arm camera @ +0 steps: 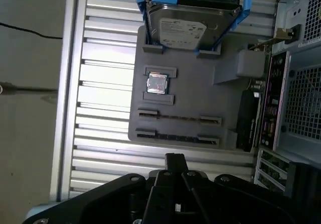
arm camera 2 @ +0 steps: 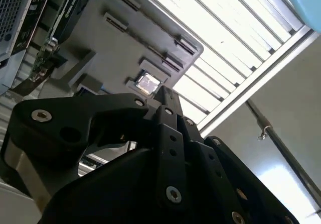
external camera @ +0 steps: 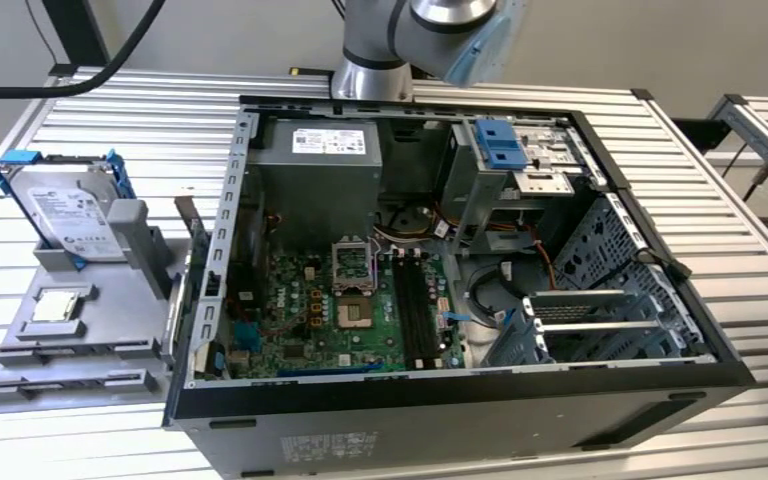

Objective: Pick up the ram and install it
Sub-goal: 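Pick up the ram and move it above insertion slot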

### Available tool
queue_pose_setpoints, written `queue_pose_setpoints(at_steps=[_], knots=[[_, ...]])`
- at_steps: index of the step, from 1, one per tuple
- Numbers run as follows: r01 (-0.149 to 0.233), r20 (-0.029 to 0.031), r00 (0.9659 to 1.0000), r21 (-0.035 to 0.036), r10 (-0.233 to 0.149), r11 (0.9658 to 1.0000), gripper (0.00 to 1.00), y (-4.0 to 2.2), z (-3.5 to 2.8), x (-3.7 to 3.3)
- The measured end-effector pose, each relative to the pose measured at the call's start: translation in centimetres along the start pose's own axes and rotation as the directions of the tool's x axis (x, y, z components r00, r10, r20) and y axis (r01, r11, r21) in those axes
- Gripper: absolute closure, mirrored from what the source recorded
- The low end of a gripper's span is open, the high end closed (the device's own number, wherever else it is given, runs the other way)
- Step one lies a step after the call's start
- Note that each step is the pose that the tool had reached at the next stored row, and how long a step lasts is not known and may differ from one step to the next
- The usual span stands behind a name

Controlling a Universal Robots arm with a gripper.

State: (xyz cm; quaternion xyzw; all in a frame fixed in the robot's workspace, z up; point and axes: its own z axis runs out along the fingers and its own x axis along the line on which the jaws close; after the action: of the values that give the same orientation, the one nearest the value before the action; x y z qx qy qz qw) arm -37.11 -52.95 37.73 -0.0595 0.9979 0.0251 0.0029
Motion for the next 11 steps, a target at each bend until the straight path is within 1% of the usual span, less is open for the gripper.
queue_pose_setpoints(at_steps=[2, 5, 8, 11], knots=[[0.029, -0.0014, 0.9996, -0.0003, -0.029, 0.9996, 1.0, 0.0, 0.0, 0.0], [0.075, -0.0037, 0.9971, -0.0009, -0.075, 0.9972, 1.0, 0.0, 0.0, 0.0], [0.123, -0.0061, 0.9924, -0.0015, -0.123, 0.9924, 1.0, 0.0, 0.0, 0.0], [0.17, -0.0083, 0.9854, -0.0023, -0.17, 0.9854, 1.0, 0.0, 0.0, 0.0]])
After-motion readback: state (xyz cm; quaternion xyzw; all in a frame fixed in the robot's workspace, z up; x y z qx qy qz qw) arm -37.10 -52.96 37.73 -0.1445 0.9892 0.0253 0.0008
